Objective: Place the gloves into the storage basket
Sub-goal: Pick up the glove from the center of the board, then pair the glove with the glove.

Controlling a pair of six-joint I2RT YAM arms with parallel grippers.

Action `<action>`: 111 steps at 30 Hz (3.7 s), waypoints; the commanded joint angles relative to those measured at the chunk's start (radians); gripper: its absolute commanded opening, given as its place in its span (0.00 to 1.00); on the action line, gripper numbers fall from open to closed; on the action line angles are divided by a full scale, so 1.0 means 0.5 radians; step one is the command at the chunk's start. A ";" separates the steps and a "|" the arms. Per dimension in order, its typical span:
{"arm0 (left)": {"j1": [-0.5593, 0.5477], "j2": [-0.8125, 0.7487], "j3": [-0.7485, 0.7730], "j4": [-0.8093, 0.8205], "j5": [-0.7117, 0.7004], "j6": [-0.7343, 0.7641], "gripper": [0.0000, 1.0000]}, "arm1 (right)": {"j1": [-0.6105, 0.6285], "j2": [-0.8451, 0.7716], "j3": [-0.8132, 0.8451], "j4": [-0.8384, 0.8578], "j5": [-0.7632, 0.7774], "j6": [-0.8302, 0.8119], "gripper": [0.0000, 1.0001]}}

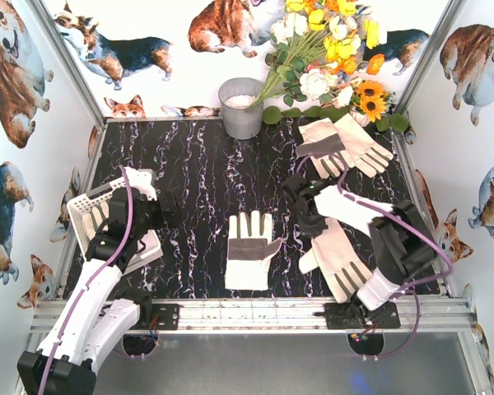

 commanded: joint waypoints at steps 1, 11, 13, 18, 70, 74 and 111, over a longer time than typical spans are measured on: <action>0.022 -0.014 0.026 0.086 0.189 0.033 0.99 | 0.002 -0.336 0.226 -0.036 0.053 0.000 0.00; -0.358 0.095 -0.035 0.704 0.358 -0.334 0.94 | 0.002 -0.990 0.414 0.361 -0.020 0.150 0.00; -0.512 0.146 0.003 0.786 0.253 -0.370 0.94 | 0.002 -1.177 0.310 0.645 -0.077 0.183 0.00; -1.009 0.348 0.075 1.110 -0.094 -0.392 0.97 | 0.000 -1.402 0.105 1.216 -0.232 0.404 0.00; -1.060 0.670 0.558 0.268 0.701 0.140 0.00 | -0.283 -1.123 0.299 0.800 -1.732 -0.657 0.74; -1.038 0.695 0.638 0.083 0.903 0.177 0.00 | -0.147 -1.099 0.286 0.818 -1.885 -0.932 0.75; -0.924 0.690 0.644 0.020 1.249 0.141 0.48 | 0.208 -0.874 -0.127 1.643 -2.392 -0.694 0.00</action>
